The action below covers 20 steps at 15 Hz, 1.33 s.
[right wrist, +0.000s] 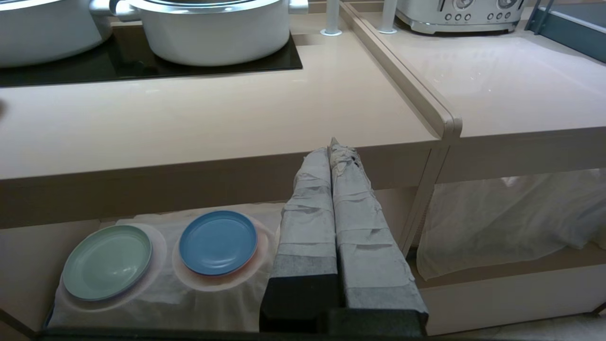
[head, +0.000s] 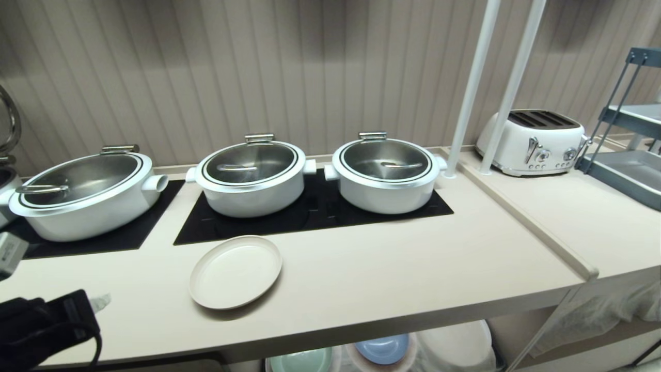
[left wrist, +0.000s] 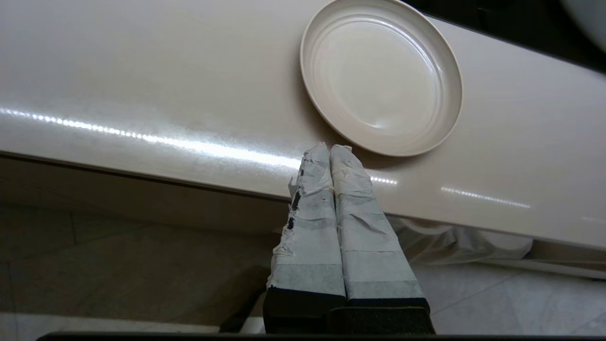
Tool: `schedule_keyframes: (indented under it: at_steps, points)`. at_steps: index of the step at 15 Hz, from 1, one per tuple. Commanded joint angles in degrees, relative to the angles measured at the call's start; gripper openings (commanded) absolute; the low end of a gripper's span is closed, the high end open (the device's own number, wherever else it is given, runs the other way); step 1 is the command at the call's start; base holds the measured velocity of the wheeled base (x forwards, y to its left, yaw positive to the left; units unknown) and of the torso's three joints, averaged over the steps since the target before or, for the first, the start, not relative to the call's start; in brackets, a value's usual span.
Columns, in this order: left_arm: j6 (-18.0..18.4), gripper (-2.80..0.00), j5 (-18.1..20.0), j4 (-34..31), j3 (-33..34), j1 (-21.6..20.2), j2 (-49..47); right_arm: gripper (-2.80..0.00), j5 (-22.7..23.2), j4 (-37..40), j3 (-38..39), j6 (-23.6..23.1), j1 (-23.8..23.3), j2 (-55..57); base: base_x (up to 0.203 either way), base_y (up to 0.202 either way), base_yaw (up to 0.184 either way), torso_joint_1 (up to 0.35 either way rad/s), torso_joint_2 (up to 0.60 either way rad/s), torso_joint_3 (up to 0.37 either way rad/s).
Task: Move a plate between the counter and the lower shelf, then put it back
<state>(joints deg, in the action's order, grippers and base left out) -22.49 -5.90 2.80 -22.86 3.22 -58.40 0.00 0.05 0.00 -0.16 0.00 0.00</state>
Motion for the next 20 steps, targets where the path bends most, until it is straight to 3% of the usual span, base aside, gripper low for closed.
schedule_keyframes:
  at_steps: [1,6,9,14,16,20]
  points:
    - [5.5,-2.8,0.2,0.1,4.1,-0.3,10.1,-2.8,0.0,0.0,0.0,0.0,0.0,0.0,0.0,0.0,0.0,0.0,0.0,0.0]
    - [22.2,-2.8,0.4,0.2,17.4,-0.9,31.9,-2.8,0.0,0.0,0.0,0.0,0.0,0.0,0.0,0.0,0.0,0.0,0.0,0.0]
    - [28.1,-2.8,1.8,0.1,21.3,-2.5,43.4,-2.8,0.0,0.0,0.0,0.0,0.0,0.0,0.0,0.0,0.0,0.0,0.0,0.0]
    - [27.9,-2.8,5.9,-2.1,22.8,-3.4,57.8,-2.8,0.0,0.0,0.0,0.0,0.0,0.0,0.0,0.0,0.0,0.0,0.0,0.0]
    - [25.1,-2.8,5.5,-2.9,22.9,-3.4,58.3,-2.8,0.0,0.0,0.0,0.0,0.0,0.0,0.0,0.0,0.0,0.0,0.0,0.0]
    - [24.5,-2.8,5.9,-2.9,22.9,-3.4,58.3,-2.8,0.0,0.0,0.0,0.0,0.0,0.0,0.0,0.0,0.0,0.0,0.0,0.0]
